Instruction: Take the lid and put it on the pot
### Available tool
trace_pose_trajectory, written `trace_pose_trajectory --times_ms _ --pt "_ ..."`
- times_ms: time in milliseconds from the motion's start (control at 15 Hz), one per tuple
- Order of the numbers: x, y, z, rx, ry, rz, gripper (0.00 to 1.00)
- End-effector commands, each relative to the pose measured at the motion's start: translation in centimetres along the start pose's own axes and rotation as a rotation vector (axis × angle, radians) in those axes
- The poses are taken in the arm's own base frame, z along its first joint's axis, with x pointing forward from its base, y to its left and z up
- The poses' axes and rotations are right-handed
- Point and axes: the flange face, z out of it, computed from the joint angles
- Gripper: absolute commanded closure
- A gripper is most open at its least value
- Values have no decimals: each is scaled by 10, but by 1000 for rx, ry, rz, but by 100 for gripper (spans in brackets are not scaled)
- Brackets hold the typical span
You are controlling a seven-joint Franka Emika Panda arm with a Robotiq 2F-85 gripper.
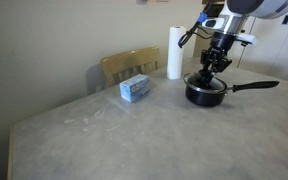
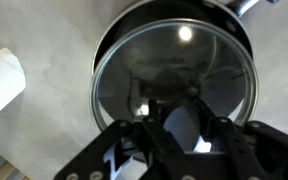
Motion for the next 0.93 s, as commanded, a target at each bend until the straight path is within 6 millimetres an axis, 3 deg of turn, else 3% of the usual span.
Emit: trace_pose_trajectory --times_ms 0,333,867 --pt "-4 15 1 -27 -19 -21 86" --pt "-9 22 -2 -37 -35 -30 86" --pt "-31 16 -1 -16 -84 -3 86"
